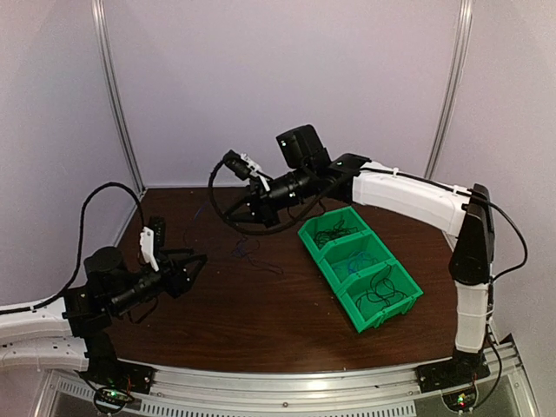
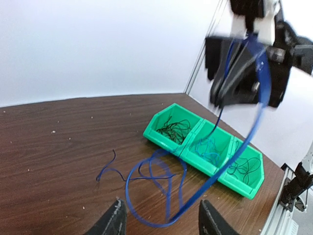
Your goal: Untangle the cables
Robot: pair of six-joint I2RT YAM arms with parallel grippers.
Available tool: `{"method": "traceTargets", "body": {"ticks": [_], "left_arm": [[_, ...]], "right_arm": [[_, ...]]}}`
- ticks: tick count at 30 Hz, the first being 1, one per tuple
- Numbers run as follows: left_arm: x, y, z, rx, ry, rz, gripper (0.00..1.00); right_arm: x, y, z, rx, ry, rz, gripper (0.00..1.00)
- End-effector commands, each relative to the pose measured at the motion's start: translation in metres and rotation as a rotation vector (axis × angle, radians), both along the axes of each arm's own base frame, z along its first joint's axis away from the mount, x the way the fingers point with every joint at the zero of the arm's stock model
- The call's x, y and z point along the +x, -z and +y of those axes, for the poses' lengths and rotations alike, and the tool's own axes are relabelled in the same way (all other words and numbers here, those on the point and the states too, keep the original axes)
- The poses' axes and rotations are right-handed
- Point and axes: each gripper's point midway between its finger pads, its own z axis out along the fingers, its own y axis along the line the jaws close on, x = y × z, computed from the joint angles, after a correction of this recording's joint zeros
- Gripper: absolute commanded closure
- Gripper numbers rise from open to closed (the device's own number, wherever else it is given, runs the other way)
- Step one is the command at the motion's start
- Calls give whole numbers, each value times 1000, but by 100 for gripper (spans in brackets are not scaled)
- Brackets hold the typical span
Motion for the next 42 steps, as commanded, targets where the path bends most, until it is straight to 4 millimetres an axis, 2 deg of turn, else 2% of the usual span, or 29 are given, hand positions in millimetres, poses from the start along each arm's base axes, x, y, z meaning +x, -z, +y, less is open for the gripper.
{"method": "traceTargets", "body": {"ticks": [1,5,8,14,17,22,26,27,31,33,36,37,38,42], "left_arm": [[-3,14,8,-73,-24,-20,47],[-6,27,13,-191,-27,28,45],[-7,25,8,-284,-1,51,43],[-16,-2,-13,-395,127,7,41],[-11,-11,-18,-402,125,5,41],[0,-17,-12,-468,59,7,36],[9,-14,-25,-460,57,43,39],[10,-14,-29,-464,66,43,40],[13,-18,-35,-519,92,33,58],[13,-23,-34,-560,101,14,59],[14,-29,-28,-604,84,-6,53],[16,-29,-26,-607,69,-7,55],[18,-29,-25,-606,57,-7,63],[30,-16,-23,-561,-5,21,86]], "right_arm": [[10,-62,-4,113,58,-92,100],[11,-67,-5,121,67,-102,100],[13,-69,-5,124,77,-113,100],[18,-63,-4,109,95,-126,100],[17,-62,-5,104,94,-127,100],[16,-61,-6,104,93,-129,100],[15,-62,-6,106,88,-128,100],[15,-62,-6,107,88,-128,100],[14,-59,-7,102,84,-124,100],[13,-57,-8,96,87,-127,100],[12,-52,-10,85,91,-130,100],[12,-52,-11,82,92,-132,100],[12,-51,-12,81,92,-133,100],[9,-58,-17,91,92,-150,100]]}}
